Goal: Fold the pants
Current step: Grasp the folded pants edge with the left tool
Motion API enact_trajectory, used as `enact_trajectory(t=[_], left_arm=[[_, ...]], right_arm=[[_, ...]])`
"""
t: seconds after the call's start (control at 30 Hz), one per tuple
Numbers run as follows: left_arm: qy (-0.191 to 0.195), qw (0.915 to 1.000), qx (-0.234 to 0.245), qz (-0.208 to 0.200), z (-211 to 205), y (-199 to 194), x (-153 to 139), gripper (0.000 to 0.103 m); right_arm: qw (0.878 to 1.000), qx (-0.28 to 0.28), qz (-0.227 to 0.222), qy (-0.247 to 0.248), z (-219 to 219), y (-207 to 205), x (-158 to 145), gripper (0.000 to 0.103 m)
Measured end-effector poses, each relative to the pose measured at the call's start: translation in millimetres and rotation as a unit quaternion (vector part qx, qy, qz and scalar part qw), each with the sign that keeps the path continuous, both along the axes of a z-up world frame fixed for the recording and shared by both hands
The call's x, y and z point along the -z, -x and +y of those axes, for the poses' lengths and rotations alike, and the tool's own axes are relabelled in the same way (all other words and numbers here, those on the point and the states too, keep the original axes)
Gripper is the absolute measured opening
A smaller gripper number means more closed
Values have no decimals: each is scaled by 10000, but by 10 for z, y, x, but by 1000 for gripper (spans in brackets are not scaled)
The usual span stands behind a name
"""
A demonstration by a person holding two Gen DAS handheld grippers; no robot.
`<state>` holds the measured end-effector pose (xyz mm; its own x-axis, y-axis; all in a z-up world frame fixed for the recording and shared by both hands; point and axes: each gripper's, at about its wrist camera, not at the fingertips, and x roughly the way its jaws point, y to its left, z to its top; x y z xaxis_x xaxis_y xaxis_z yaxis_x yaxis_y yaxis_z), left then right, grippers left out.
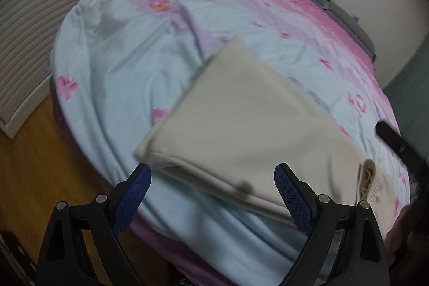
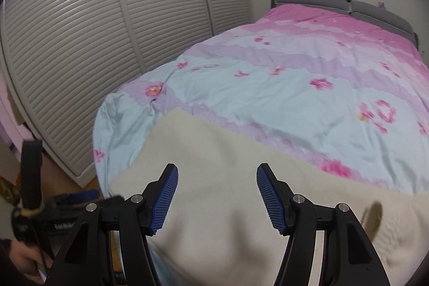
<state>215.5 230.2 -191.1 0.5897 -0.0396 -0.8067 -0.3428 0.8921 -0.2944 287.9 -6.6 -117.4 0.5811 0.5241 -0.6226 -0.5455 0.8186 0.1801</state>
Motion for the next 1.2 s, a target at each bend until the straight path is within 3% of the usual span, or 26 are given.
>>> enact_trajectory(t=[0.17, 0.23, 0.47, 0.6, 0.7, 0.9, 0.97, 1.03, 1.2], left_arm=[[310, 9993, -141, 171, 153, -28, 163, 90], [645, 9978, -59, 166, 189, -52, 234, 72], [1335, 9905, 50, 335, 247, -167, 407, 44], [1245, 9921, -144, -28, 359, -151, 299, 28], [1070, 9924, -526, -312, 558, -90, 206, 28], [1146, 9922, -447, 182, 562, -119, 311, 29], [1240, 9901, -554, 366, 558, -121, 337, 34], [1423, 9848, -838, 542, 600, -95, 368, 55], [1516, 9796, -1132, 669, 595, -53, 424, 61]], right_arm=[[9998, -84, 153, -1, 159, -194, -10, 62], [9997, -97, 205, 20, 209, -225, 17, 62], [9991, -56, 414, 30, 229, -272, 195, 62], [9986, 46, 535, -14, 172, -332, 252, 62], [9985, 35, 548, 40, 165, -395, 251, 62], [9963, -492, 544, 451, 442, -692, 204, 62], [9932, -788, 602, 604, 595, -840, 206, 62], [9882, -1170, 678, 718, 756, -951, 215, 62], [9659, -2190, 648, 1217, 1250, -1254, 258, 62]])
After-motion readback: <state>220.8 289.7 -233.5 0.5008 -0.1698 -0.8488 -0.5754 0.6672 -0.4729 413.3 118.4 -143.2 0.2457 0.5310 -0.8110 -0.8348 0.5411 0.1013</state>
